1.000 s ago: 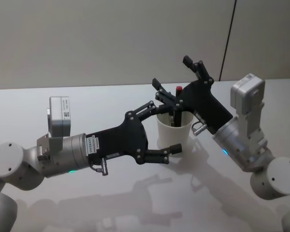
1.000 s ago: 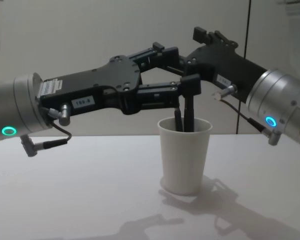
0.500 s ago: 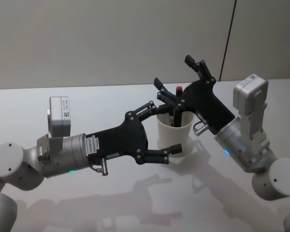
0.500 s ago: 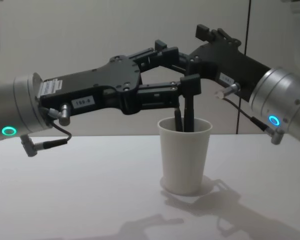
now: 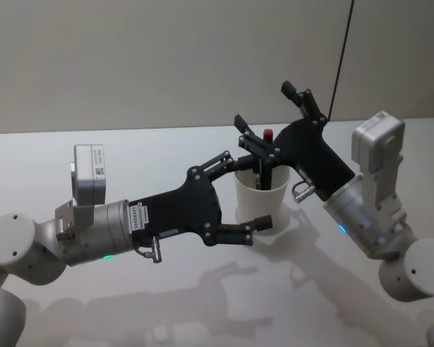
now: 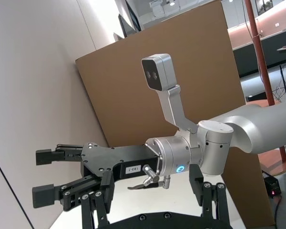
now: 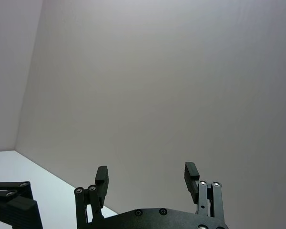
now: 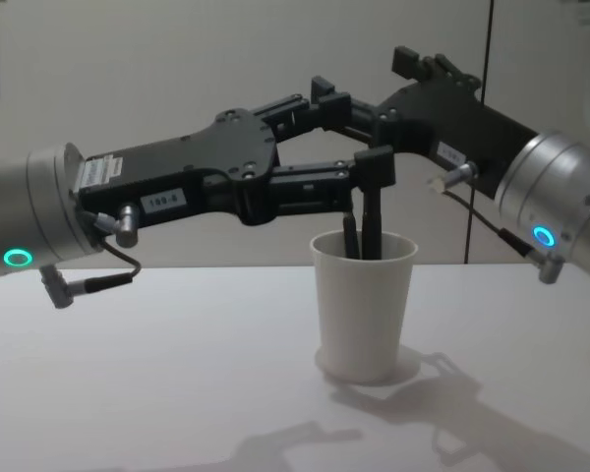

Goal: Place the pen into the pen holder.

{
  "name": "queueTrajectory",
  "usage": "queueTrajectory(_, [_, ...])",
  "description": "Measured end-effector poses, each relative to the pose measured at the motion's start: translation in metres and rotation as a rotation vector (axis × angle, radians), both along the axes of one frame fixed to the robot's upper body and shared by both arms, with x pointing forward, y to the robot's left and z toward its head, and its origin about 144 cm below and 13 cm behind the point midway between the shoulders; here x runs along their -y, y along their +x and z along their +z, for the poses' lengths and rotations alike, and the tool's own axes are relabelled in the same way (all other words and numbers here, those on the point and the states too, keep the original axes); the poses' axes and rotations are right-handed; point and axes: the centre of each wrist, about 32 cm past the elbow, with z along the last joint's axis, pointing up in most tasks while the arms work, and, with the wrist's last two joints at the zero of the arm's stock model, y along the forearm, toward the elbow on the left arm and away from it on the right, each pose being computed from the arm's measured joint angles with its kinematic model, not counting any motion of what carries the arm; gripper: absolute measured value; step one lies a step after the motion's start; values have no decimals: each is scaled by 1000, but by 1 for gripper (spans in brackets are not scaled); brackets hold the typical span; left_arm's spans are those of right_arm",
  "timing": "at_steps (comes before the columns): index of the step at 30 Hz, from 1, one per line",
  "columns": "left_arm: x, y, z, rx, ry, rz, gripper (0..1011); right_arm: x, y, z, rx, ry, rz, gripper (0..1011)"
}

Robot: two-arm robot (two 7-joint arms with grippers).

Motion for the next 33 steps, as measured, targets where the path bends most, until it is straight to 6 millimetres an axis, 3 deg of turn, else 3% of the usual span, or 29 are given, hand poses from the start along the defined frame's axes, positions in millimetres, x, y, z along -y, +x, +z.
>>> queueTrajectory(33, [0, 0, 0, 0, 0, 0, 1004, 22, -36, 14, 76, 28, -118, 1002])
